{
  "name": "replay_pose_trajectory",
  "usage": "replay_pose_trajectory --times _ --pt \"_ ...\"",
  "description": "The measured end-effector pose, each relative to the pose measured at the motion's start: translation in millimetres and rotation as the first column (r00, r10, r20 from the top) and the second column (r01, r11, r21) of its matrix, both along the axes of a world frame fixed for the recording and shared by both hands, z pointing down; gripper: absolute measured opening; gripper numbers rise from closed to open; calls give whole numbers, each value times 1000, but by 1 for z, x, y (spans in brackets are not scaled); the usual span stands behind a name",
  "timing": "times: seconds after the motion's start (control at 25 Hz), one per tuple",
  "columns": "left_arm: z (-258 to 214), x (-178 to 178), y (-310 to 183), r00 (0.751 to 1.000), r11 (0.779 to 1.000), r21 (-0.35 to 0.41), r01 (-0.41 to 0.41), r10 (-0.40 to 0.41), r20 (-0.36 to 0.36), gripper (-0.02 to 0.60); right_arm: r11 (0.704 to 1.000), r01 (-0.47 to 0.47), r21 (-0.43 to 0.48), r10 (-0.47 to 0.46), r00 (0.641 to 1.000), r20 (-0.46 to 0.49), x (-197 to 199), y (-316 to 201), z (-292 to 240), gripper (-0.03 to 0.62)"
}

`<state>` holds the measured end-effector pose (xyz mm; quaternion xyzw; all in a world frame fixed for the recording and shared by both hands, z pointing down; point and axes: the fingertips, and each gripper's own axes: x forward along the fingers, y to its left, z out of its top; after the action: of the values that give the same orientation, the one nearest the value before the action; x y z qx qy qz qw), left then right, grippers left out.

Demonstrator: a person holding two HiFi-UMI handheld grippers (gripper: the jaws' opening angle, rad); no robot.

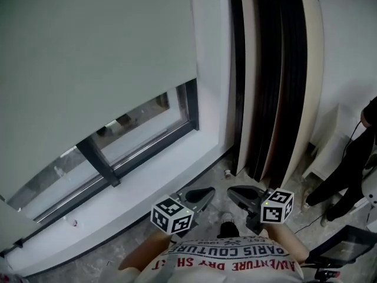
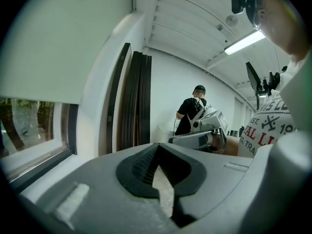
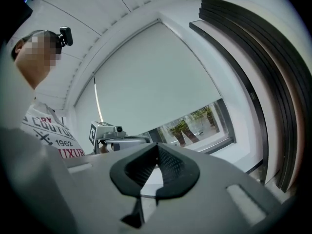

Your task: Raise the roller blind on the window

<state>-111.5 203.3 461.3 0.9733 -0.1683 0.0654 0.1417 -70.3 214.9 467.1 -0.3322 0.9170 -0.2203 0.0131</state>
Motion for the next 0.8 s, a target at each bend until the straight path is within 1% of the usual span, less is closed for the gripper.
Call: replay_pose_trajectory --times 0.08,0.2,0.28,0.4,0.56,0.64,0.72,0.8 --pt "8 4 -20 1000 1000 -27 6 -6 2 0 999 32 2 -32 999 11 0 -27 5 0" --pt "21 14 -58 1000 996 -92 6 -5 16 2 997 78 -12 -77 996 37 2 -73 12 0" --pt "23 21 -92 999 994 -108 34 -33 14 2 994 108 -15 -107 994 35 8 -109 16 0" --pt "18 38 -153 995 990 -102 93 -96 -27 2 991 129 -18 -128 991 36 28 -172 19 0" --pt "10 70 -224 996 992 -95 82 -86 -33 0 989 150 -15 -149 988 43 57 -247 13 0" --pt "4 85 -262 994 992 -83 98 -101 -36 0 988 156 -6 -156 987 37 73 -281 7 1" --pt "-5 100 -297 992 991 -62 115 -118 -47 2 987 159 5 -159 987 35 89 -312 1 0" --pt "-13 113 -324 992 993 -31 116 -117 -56 2 987 160 19 -161 987 27 103 -337 -4 1"
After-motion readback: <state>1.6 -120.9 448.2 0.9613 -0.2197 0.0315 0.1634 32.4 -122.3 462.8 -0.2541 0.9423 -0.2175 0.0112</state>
